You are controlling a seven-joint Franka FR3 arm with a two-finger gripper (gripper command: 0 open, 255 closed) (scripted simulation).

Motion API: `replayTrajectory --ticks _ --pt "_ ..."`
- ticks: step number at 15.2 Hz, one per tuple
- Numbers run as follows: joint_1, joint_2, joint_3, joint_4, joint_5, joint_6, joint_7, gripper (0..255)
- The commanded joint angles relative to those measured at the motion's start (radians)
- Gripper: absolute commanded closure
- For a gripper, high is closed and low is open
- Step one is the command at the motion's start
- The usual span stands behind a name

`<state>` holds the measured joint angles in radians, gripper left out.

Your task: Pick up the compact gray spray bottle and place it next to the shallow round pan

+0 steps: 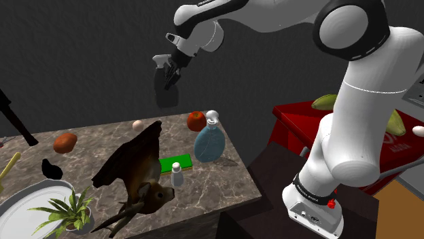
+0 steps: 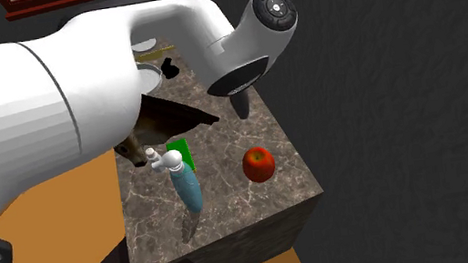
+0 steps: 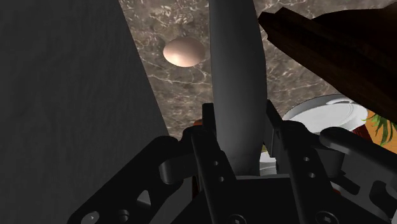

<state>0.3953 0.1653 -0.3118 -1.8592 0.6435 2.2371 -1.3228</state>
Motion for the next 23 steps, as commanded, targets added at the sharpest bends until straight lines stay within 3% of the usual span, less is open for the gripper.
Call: replayTrajectory --ticks 1,23 --pt "0.000 -0.008 -0.003 0.013 -0.012 -0.018 0.014 255" --pt "-0.007 -0.045 -0.021 0.248 -0.104 -0.256 0.164 255"
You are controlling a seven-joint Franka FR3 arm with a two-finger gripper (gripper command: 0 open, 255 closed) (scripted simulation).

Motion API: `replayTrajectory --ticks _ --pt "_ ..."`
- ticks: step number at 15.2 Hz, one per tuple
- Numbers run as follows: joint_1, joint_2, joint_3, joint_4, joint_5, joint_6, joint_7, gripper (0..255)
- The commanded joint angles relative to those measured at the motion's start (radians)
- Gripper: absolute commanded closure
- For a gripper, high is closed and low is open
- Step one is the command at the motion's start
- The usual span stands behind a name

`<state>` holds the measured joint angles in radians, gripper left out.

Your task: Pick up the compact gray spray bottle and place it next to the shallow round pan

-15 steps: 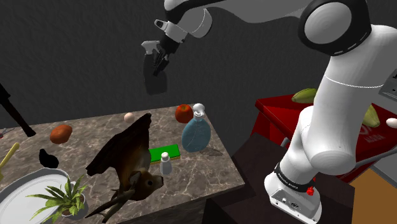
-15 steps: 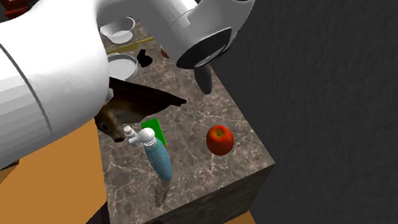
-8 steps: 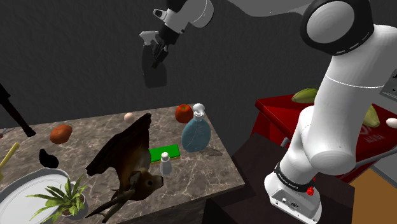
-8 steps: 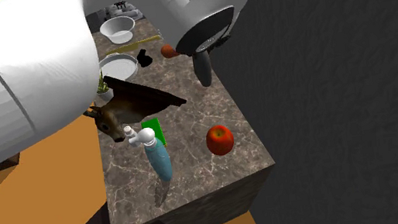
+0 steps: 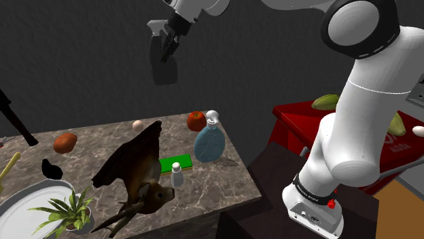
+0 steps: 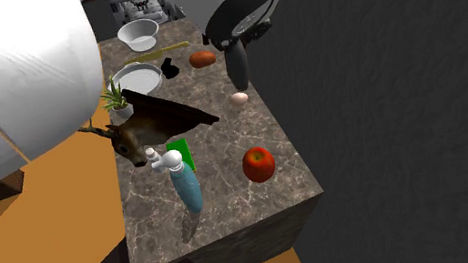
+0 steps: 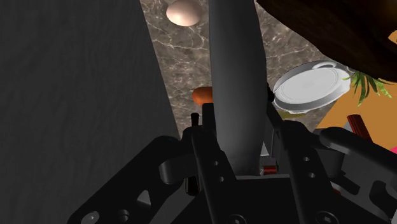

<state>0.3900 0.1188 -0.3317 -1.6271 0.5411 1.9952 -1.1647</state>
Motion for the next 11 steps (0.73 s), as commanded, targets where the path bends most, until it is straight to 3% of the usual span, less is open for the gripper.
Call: replayTrajectory --ticks 1,5,11 --pt "-0.003 0.003 -0.002 0.030 -0.004 -0.026 0.011 255" --pt "-0.006 0.009 -0.005 0.085 -0.010 -0.071 0.032 255" --pt "0.065 0.044 0.045 0.024 -0.015 0.068 0.095 255"
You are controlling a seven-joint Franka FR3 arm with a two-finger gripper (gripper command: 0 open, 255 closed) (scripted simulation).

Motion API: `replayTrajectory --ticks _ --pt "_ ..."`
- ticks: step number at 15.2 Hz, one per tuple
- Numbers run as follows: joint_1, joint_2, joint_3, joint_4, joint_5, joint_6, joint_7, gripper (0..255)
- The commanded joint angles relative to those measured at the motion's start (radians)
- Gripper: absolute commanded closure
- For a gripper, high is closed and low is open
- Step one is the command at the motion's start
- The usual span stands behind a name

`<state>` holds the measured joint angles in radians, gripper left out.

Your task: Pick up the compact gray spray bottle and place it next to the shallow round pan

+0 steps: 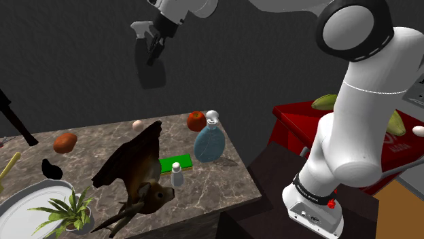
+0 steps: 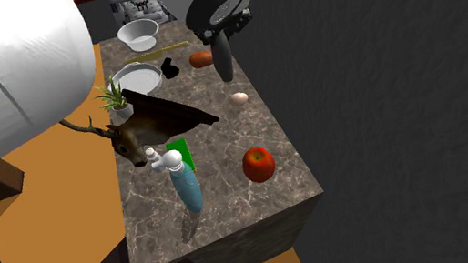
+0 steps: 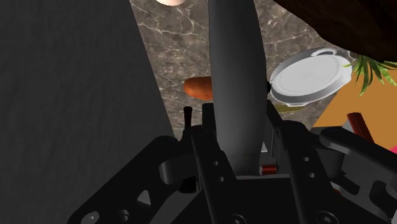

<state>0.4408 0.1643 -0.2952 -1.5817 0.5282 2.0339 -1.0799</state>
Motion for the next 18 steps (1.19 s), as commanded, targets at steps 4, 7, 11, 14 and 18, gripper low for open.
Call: replayTrajectory --ticks 4,7,11,14,18 --pt "0.058 0.044 0.039 -0.033 -0.001 0.111 0.052 255" --pt "0.089 0.087 0.059 -0.026 0.000 0.166 0.084 255" --pt "0.129 0.158 0.084 0.002 0.001 0.231 0.129 255" --pt "0.158 0.220 0.101 0.039 0.000 0.271 0.165 255" --pt "0.196 0.315 0.118 0.111 -0.005 0.314 0.215 255"
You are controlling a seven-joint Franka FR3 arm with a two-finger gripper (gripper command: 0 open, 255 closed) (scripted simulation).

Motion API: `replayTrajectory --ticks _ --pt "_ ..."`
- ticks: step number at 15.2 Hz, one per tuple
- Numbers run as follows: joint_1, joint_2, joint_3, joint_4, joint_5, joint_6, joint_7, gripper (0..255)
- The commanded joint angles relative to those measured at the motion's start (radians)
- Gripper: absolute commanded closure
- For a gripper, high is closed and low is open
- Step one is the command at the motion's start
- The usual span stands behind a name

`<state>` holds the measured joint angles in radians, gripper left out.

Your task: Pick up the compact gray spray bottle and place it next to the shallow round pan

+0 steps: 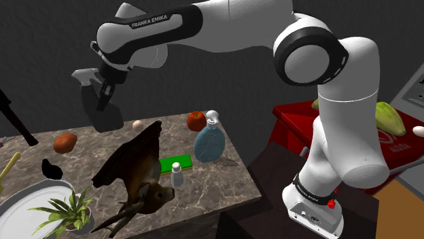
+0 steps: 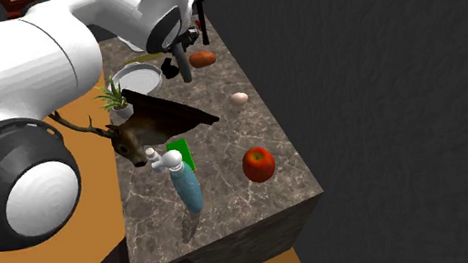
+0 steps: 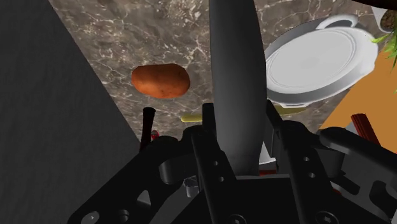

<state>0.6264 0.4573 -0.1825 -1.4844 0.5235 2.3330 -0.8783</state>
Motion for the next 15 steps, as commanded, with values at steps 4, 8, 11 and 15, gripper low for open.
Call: replayTrajectory --ticks 4,8,11,15 --pt "0.047 0.131 0.016 0.114 -0.011 0.042 0.070 255" --pt "0.071 0.223 0.023 0.200 -0.018 0.060 0.110 255" --pt "0.069 0.236 0.030 0.183 -0.008 0.089 0.095 255" --pt "0.065 0.256 0.041 0.164 0.007 0.126 0.075 255"
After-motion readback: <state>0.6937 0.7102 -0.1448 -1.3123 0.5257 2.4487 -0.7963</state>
